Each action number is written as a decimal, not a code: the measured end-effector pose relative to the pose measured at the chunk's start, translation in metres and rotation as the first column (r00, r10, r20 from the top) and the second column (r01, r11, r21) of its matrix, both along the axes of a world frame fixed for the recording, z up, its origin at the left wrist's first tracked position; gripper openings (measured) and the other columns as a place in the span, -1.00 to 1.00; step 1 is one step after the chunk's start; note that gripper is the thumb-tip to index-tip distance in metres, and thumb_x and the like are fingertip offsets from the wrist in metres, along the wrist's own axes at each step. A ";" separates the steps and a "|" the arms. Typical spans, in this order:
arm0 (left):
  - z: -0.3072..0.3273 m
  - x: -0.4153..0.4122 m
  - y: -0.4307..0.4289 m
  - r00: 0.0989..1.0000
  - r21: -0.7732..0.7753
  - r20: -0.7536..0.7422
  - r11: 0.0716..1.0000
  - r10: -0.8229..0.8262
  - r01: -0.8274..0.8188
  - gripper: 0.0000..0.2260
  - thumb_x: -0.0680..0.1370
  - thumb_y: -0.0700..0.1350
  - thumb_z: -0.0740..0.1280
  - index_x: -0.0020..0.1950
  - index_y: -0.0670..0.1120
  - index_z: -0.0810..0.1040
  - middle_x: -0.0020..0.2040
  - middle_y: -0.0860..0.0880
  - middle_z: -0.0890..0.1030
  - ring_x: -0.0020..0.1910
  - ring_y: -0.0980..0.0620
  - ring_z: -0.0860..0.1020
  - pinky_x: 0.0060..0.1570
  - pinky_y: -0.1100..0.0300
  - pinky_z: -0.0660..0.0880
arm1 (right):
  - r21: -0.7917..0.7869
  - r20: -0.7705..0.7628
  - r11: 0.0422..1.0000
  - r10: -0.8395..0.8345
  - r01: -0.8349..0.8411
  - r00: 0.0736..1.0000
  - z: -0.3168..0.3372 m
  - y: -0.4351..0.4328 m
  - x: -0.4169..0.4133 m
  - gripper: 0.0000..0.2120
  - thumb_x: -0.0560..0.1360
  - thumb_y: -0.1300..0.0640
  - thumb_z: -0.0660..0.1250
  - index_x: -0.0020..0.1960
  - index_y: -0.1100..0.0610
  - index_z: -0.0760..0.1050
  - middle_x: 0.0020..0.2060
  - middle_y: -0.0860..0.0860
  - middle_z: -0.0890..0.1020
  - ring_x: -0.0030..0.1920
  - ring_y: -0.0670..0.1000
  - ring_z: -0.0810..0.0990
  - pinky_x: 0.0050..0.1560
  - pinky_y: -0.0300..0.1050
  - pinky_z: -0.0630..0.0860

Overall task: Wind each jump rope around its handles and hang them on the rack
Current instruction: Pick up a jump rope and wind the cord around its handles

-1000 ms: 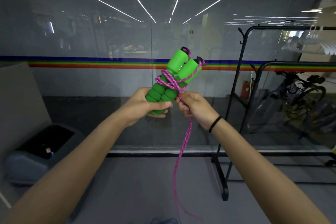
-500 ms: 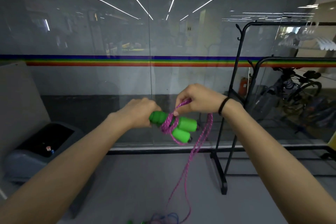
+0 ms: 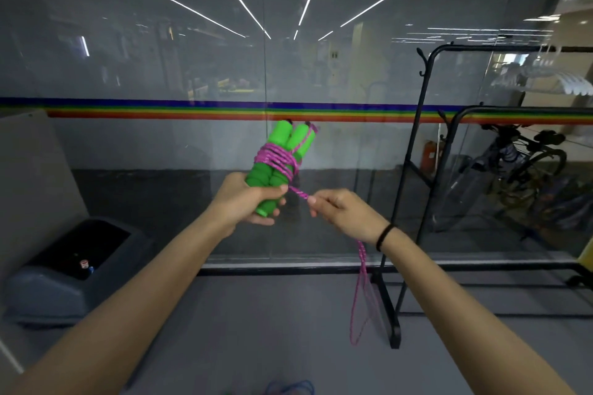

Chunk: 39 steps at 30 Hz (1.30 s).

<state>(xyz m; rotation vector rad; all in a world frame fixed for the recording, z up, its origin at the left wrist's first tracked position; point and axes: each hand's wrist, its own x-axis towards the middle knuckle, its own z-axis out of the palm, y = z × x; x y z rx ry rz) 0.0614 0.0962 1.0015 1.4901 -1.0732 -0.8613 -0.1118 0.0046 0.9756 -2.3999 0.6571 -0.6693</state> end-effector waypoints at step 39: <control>-0.023 -0.010 -0.005 0.202 0.286 0.937 0.958 -0.284 0.019 -0.85 0.42 -0.06 0.38 -0.02 0.02 0.55 0.00 -0.07 0.62 0.04 -0.10 0.57 -0.15 0.15 0.38 | -0.407 -0.584 0.896 -0.107 -0.176 0.805 0.067 0.036 0.002 -0.74 0.44 -0.09 0.33 -0.04 0.08 0.59 -0.27 -0.03 0.53 -0.20 -0.03 0.50 -0.21 -0.17 0.34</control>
